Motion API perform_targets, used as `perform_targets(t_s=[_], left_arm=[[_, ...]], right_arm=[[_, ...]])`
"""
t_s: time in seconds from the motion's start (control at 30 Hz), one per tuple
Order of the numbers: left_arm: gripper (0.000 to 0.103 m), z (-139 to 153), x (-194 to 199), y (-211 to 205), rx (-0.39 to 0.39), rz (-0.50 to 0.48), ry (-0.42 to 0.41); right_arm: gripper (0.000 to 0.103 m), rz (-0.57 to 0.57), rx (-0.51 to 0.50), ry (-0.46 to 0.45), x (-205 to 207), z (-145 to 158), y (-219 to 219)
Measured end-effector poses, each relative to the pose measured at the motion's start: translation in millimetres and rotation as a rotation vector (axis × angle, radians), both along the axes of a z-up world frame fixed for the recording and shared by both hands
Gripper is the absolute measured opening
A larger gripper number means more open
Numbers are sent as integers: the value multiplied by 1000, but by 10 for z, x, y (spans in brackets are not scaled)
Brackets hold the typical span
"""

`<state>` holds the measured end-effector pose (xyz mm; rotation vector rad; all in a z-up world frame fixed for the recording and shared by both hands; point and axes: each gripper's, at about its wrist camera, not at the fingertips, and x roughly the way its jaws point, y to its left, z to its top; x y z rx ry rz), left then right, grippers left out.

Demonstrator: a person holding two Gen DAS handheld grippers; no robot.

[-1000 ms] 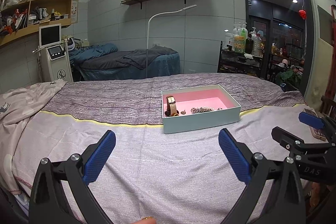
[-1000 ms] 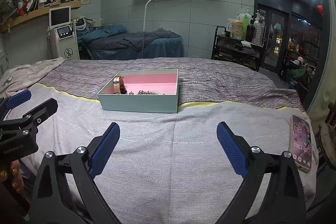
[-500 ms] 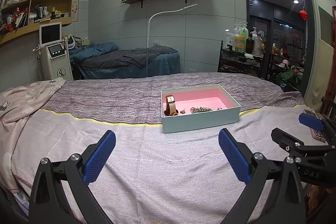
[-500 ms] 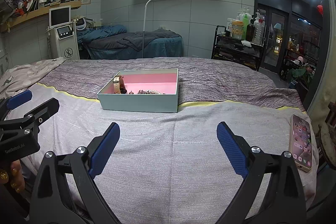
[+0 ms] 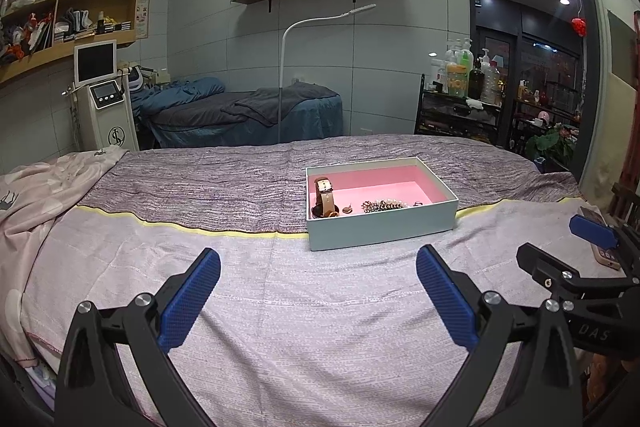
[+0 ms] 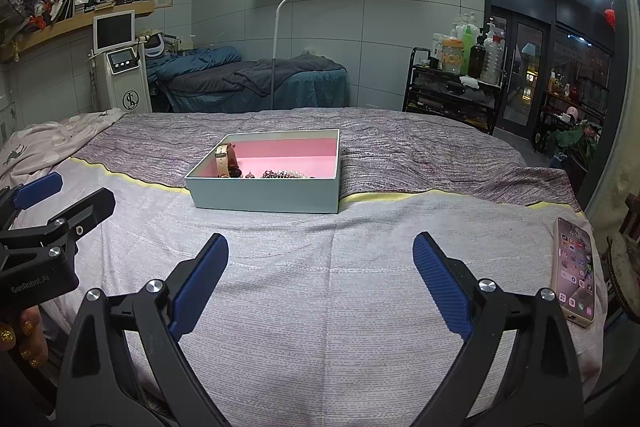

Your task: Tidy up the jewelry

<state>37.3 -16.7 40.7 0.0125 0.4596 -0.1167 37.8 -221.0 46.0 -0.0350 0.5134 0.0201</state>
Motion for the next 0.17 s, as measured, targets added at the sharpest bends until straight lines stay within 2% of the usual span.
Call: perform_targets(t_s=[0.17], left_arm=[[97,-3,7,2,-7,-2,7]], right_arm=[[92,1,0,1,2,0,3]])
